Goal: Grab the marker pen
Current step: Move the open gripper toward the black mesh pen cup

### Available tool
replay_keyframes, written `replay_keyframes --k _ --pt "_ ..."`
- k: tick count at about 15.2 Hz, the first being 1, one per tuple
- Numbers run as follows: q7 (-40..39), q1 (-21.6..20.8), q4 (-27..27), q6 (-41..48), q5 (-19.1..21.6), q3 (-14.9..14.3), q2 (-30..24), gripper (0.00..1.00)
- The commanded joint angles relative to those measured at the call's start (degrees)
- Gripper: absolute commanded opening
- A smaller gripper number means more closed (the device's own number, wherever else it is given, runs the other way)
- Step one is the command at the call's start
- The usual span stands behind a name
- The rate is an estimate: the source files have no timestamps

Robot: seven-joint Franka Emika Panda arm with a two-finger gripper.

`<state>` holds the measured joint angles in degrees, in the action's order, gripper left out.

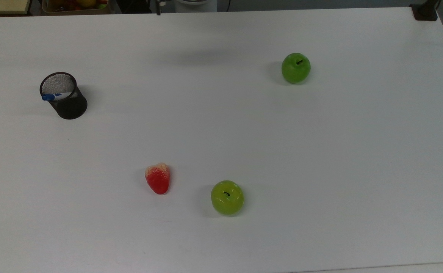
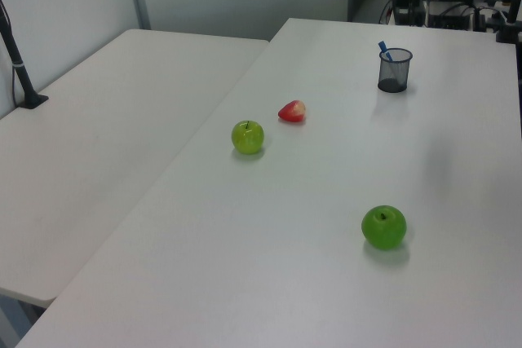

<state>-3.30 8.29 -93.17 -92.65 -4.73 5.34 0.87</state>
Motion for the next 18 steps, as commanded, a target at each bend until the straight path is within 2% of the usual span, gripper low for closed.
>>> replay_keyframes --k 1,4,8,18 --pt "-4.6 5.1 1.7 0.0 -0.1 0.0 1.7 1.0" --pt "-6.5 8.9 5.2 -0.4 -0.3 0.0 5.8 1.0" --pt "-6.3 12.9 5.1 -11.0 0.6 0.0 8.2 1.0" --pt "-6.0 17.1 5.0 -25.6 0.7 0.0 17.5 1.0"
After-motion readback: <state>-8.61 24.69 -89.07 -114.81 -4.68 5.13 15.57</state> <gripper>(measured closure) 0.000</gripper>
